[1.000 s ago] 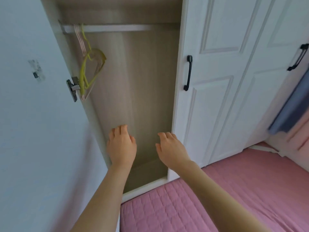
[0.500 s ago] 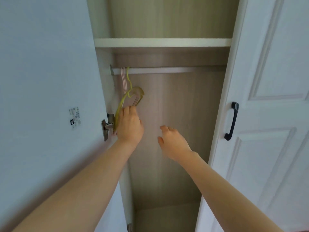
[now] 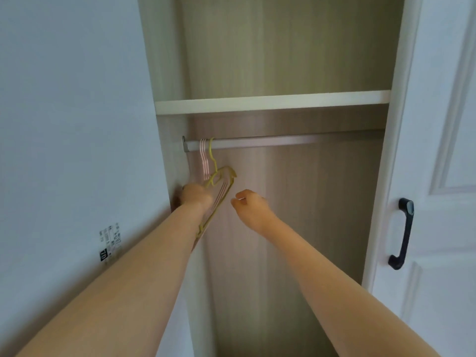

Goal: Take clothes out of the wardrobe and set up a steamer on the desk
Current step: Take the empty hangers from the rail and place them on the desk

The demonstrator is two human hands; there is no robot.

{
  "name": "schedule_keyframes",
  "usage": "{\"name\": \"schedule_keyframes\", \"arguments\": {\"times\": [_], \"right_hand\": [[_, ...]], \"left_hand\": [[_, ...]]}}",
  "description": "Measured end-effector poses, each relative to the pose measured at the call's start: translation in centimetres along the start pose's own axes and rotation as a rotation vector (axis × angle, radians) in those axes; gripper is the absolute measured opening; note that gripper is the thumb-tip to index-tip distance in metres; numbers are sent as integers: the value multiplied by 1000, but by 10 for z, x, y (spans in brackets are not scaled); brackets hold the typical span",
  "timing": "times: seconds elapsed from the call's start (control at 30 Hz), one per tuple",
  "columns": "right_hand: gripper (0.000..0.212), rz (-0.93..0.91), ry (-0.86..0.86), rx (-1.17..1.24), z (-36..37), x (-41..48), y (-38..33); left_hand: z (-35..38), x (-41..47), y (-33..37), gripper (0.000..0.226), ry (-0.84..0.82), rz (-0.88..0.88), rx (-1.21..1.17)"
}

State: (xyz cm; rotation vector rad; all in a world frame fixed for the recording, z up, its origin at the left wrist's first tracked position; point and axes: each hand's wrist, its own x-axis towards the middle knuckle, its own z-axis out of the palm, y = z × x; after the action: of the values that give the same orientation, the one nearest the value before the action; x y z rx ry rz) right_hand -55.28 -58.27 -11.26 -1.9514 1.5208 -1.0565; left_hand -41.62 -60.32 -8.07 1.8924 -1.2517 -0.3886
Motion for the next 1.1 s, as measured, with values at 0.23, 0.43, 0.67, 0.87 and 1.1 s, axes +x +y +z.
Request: {"name": "schedule_keyframes", "arguments": {"times": [0.23, 0.43, 0.67, 0.87, 1.1], "right_hand": [[53, 71, -22, 196, 19, 15, -12], [40, 105, -2, 222, 23, 22, -11], [15, 117, -40, 198, 22, 27, -10], [16, 191, -83, 234, 20, 27, -12], [23, 268, -77, 304, 13, 27, -14]], "left_hand": [[20, 6, -14, 23, -101, -186, -553], [35, 3, -23, 26, -197, -282, -659], [33, 2, -23, 20, -174, -274, -647], [31, 0, -22, 14, -183, -298, -687], [28, -9, -15, 22, -186, -280, -750]]}}
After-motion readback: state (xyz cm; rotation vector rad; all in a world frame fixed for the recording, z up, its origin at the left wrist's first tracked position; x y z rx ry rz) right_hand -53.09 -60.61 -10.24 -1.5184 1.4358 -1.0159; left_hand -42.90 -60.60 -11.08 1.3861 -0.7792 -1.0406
